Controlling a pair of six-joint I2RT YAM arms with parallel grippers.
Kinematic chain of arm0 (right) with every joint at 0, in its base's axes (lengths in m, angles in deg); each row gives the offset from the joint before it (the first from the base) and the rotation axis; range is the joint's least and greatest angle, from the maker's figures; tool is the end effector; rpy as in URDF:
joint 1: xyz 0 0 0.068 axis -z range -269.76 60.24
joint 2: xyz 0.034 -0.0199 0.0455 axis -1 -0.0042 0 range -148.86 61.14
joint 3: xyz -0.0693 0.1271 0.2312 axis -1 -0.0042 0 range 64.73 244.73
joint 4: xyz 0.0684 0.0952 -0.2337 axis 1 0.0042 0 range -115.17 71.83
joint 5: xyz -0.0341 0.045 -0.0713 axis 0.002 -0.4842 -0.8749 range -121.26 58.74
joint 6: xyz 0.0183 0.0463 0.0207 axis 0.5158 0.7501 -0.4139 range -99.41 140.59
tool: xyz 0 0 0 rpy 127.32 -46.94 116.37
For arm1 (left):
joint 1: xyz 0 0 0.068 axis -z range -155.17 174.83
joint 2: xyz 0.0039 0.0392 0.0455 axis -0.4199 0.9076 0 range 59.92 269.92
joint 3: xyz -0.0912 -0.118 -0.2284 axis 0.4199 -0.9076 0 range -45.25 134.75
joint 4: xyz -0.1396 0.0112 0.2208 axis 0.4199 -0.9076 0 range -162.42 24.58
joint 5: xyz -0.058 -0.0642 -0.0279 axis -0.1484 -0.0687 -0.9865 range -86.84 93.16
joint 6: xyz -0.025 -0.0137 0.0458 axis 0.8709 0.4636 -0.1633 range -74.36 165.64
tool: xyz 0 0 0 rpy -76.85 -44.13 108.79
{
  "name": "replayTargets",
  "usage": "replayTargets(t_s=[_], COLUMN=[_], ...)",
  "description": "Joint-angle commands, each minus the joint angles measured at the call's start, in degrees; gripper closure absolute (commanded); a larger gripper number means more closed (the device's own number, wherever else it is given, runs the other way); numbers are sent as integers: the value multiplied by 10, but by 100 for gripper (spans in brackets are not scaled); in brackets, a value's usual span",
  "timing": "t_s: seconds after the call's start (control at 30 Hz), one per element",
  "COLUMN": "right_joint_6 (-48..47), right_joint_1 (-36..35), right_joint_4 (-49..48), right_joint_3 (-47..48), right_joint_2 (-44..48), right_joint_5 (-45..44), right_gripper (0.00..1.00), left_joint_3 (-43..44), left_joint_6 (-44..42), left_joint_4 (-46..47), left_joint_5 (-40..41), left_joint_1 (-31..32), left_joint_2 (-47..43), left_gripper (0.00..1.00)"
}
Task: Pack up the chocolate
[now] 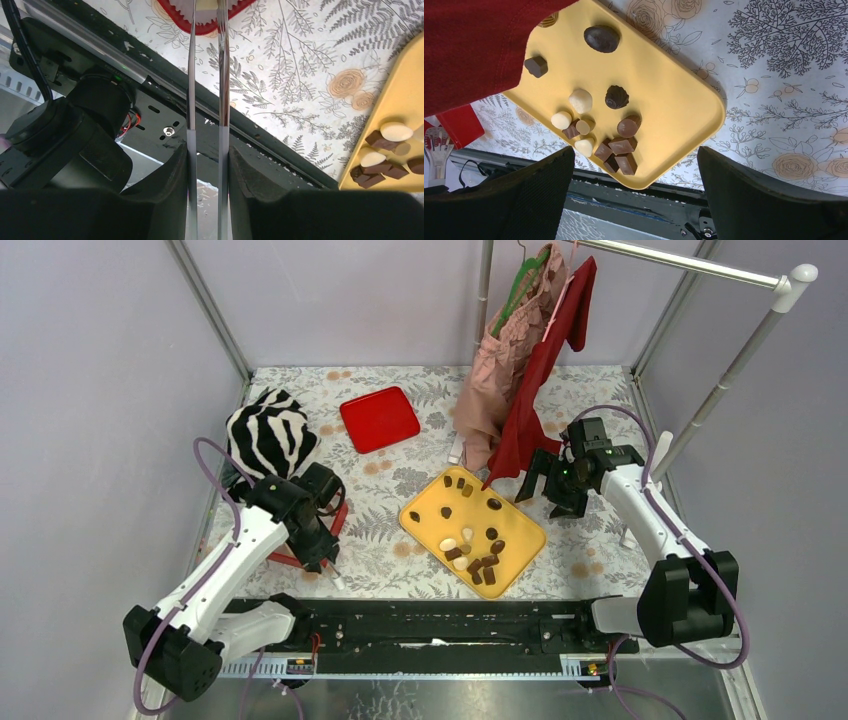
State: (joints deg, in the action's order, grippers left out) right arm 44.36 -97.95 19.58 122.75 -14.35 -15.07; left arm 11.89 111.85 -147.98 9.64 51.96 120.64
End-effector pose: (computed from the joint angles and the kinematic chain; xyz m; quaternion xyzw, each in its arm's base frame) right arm 0.2521 0.0464 0.2571 0.0967 0.9568 0.1968 0.1909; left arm 0.1323 -0.0632 0.2792 -0.3356 0.9397 0.0143 0.0642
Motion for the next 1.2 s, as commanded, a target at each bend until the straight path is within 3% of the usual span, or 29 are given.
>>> replayTargets(t_s=[0.0, 0.07, 0.23, 0.37, 0.73, 0.97, 1.1, 1.17], right_joint_6=[-5, -5, -4, -5, -5, -7, -8, -7], right_joint_1=[1, 2, 1, 2, 1, 1, 1, 1], right_joint_4=[1, -2, -4, -5, -6, -4, -6, -7], right_joint_3=[24, 24, 24, 26, 27, 29, 30, 28], right_joint_2=[-6, -8, -15, -19, -22, -21, -21, -19], right_joint_5=[15, 15, 20, 21, 23, 23, 26, 26], right_gripper=[0, 0, 0, 0, 0, 0, 0, 0], left_joint_3=[-11, -8, -3, -6, 29, 169, 273, 303], left_joint_6=[12, 10, 6, 11, 12, -21, -101, -161], left_joint_4=[-9, -9, -10, -9, -9, -10, 1, 53], left_joint_5=[11, 17, 24, 25, 43, 80, 106, 91], left_joint_1=[-12, -15, -15, -16, -16, -18, -15, -12], left_joint_2=[-3, 1, 10, 8, 0, 36, 130, 159], left_gripper=[100, 99, 72, 60, 61, 62, 67, 69])
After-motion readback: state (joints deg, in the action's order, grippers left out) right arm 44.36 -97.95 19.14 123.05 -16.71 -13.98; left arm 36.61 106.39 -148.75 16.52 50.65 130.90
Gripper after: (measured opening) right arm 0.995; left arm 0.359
